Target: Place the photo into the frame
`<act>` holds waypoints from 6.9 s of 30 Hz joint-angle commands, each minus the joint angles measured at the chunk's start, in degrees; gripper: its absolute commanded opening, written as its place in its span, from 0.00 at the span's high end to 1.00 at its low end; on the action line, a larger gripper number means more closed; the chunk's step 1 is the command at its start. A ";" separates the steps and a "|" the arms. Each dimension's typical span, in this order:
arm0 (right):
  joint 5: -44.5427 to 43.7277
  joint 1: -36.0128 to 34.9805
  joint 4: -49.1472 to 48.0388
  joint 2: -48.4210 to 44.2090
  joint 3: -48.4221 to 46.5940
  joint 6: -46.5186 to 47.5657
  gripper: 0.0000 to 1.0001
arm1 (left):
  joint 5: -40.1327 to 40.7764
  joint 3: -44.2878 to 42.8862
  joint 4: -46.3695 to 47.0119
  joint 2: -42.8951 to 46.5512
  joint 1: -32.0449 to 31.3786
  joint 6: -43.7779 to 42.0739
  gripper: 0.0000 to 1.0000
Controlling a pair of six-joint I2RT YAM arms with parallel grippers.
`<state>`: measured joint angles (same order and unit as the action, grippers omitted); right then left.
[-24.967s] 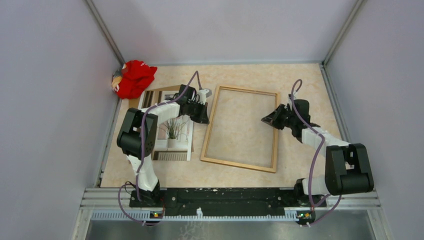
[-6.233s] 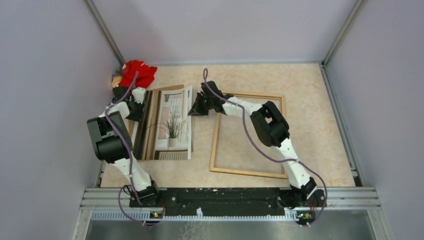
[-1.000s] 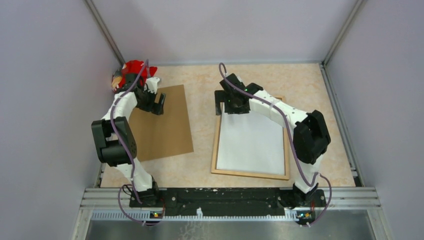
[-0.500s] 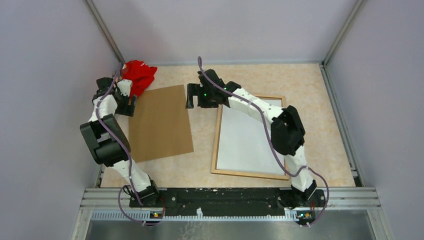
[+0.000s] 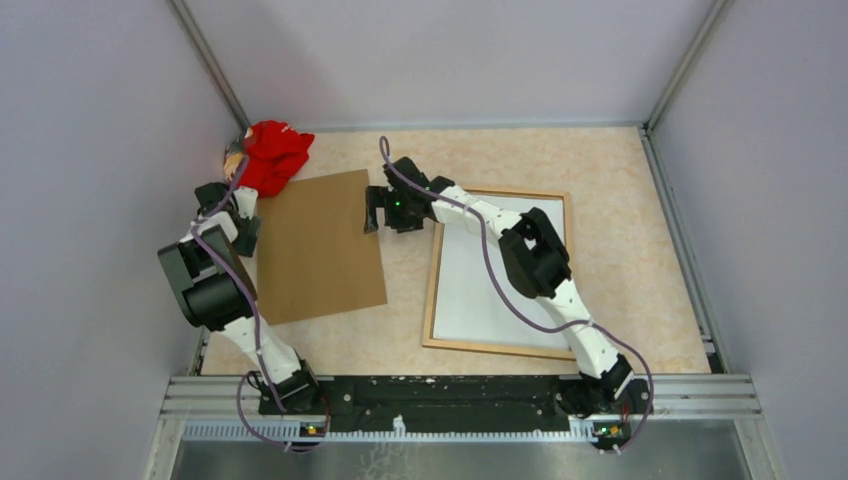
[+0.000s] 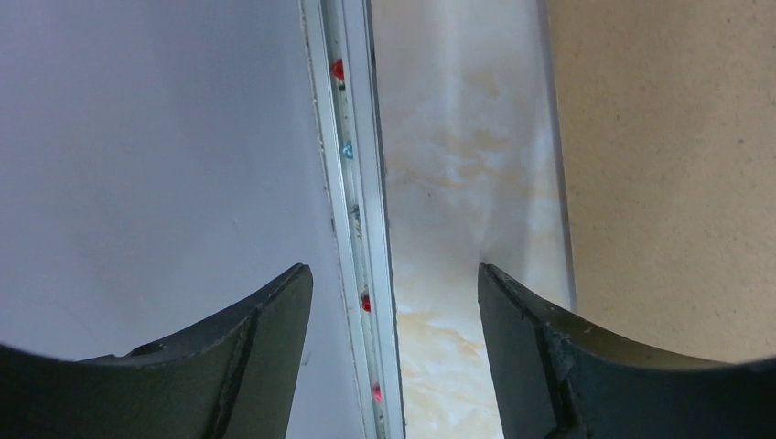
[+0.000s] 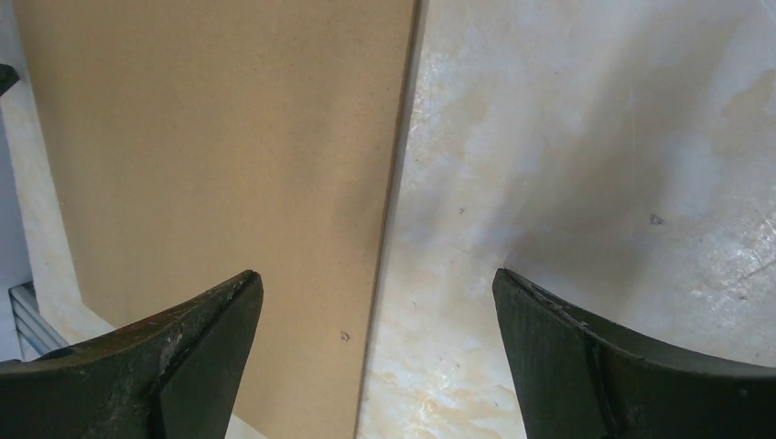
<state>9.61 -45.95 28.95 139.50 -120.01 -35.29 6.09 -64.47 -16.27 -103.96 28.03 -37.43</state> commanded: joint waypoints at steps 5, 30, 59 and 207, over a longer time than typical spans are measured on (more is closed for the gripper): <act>0.50 0.38 -5.68 2.91 -3.56 -2.85 0.05 | -1.75 0.98 3.61 -2.47 -4.19 2.44 0.25; 8.24 3.26 -22.82 -4.73 19.47 -15.11 0.11 | -5.75 1.98 0.81 -7.66 -14.98 7.10 0.21; 28.33 1.89 -81.36 -17.02 35.71 -42.91 0.17 | -12.38 6.72 0.06 -6.72 -18.15 1.82 0.20; -15.85 -4.26 -18.70 -70.39 27.43 60.70 1.00 | -57.41 -3.20 9.50 54.72 -32.95 -2.21 0.01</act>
<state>3.90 -50.83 27.92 72.75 -85.82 34.04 -54.35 -66.96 -20.38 -48.75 -4.78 -51.53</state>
